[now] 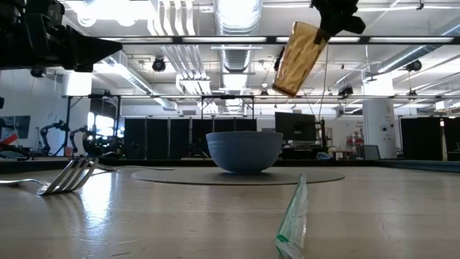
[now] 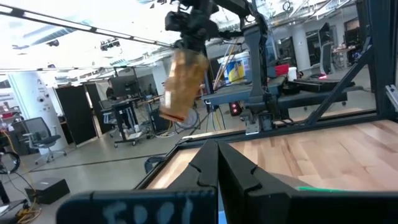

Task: Pick & Place Utensil
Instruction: Put the cup on the top right of the placemat, then move the bowl to the center of the placemat

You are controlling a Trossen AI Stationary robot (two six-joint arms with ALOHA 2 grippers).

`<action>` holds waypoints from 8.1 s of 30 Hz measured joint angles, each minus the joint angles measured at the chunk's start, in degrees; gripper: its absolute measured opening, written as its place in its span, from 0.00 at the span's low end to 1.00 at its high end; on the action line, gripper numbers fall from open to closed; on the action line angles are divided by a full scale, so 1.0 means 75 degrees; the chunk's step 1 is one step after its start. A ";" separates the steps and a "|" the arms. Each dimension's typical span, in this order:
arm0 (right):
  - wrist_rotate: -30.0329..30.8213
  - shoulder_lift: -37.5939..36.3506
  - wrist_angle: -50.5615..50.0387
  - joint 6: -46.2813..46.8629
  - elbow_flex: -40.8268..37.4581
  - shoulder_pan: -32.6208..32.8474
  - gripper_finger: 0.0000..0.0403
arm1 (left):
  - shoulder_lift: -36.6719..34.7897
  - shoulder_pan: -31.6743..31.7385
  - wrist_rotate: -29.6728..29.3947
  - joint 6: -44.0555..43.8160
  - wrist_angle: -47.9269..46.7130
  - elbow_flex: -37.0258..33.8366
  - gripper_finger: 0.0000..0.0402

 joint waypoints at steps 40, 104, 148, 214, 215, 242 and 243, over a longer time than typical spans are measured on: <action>-0.0889 0.3995 -0.2136 -0.1580 0.1860 -0.1968 0.02 | 0.0003 -0.0001 0.0003 -0.0697 -0.0475 0.0000 0.01; -0.0985 0.4007 -0.0227 -0.1684 0.0290 -0.2069 0.17 | 0.0003 0.0000 -0.0020 -0.0369 -0.0466 0.0003 0.01; -0.1097 0.0795 -0.0024 -0.1897 0.0258 -0.1500 0.46 | 0.0000 0.0000 -0.0020 -0.0683 0.0875 0.0003 0.37; -0.1075 -0.3628 0.8438 -0.1060 -0.7731 0.2804 0.32 | 0.9939 0.1629 0.2731 0.0928 -0.5569 0.8500 0.38; -0.1075 -0.3628 0.8566 -0.1069 -0.7796 0.2804 0.32 | 1.0070 0.1632 0.2748 0.0971 -0.5572 0.8559 0.38; -0.1084 -0.3628 0.8971 -0.1168 -0.8153 0.2804 0.31 | 1.1785 0.1606 0.3242 0.1051 -0.5831 0.9334 0.38; -0.1084 -0.3628 0.8959 -0.1168 -0.8156 0.2804 0.31 | 1.1843 0.1608 0.3241 0.1051 -0.5830 0.9334 0.38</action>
